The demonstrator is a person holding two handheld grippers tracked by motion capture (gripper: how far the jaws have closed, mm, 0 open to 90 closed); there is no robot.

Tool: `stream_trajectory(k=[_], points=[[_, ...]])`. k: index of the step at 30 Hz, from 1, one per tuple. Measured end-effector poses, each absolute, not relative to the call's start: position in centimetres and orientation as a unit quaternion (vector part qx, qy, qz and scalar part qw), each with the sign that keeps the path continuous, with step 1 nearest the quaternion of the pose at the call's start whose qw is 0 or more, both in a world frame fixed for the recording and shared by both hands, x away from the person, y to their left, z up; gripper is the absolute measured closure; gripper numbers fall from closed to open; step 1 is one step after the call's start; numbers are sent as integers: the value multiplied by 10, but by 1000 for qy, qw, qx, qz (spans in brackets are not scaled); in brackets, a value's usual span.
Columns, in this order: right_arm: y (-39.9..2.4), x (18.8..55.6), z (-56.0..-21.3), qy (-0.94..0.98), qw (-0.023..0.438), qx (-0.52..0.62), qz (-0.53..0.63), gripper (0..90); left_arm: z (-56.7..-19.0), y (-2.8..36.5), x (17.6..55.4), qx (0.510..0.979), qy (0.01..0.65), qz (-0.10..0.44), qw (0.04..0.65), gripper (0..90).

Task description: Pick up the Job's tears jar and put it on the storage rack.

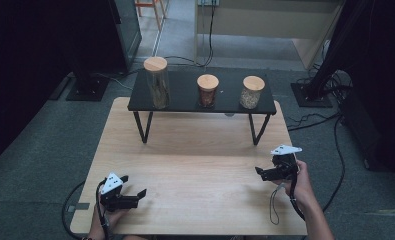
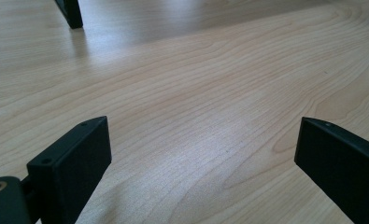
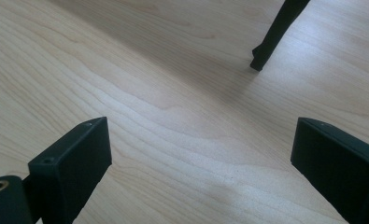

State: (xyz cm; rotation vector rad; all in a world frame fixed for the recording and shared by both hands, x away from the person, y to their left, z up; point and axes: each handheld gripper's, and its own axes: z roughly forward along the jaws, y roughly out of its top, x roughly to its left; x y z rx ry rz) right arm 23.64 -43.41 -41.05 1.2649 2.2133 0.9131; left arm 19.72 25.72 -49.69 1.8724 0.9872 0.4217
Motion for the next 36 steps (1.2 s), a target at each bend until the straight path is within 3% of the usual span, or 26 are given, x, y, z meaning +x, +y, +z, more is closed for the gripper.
stream_trajectory(k=[36], points=[[-448, 201, -485, 743, 234, 501, 376, 52, -497, 258, 198, 764, 402, 170, 475, 39]])
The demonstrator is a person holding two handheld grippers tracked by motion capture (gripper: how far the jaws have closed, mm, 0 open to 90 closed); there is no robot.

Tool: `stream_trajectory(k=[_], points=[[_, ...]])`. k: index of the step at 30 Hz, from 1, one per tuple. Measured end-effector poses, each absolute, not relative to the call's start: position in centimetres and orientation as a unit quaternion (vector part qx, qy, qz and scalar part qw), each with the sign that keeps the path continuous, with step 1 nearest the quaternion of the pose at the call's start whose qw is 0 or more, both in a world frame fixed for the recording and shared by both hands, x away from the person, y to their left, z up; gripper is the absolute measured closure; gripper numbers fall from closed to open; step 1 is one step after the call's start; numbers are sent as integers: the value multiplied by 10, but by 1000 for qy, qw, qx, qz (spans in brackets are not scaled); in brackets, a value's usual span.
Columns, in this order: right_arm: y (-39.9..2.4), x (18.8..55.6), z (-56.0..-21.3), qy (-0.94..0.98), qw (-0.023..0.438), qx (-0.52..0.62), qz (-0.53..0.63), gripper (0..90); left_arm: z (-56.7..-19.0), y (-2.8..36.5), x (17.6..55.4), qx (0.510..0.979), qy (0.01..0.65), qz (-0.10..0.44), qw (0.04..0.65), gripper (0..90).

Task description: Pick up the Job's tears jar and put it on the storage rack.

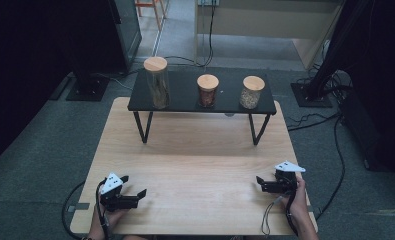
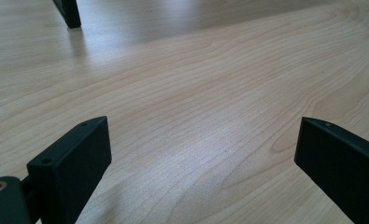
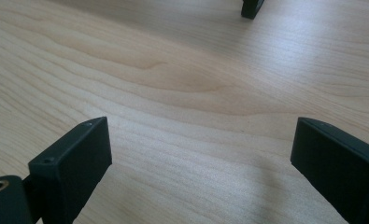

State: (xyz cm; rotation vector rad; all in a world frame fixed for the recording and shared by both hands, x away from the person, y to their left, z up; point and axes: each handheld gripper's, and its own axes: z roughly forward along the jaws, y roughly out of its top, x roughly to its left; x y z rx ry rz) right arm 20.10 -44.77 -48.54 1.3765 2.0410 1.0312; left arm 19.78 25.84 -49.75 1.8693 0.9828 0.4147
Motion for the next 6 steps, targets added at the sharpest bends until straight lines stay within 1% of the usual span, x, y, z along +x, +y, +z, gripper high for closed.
stream_trajectory(k=[6], points=[[-447, 201, -487, 746, 234, 499, 374, 52, -498, 258, 197, 763, 403, 172, 475, 39]])
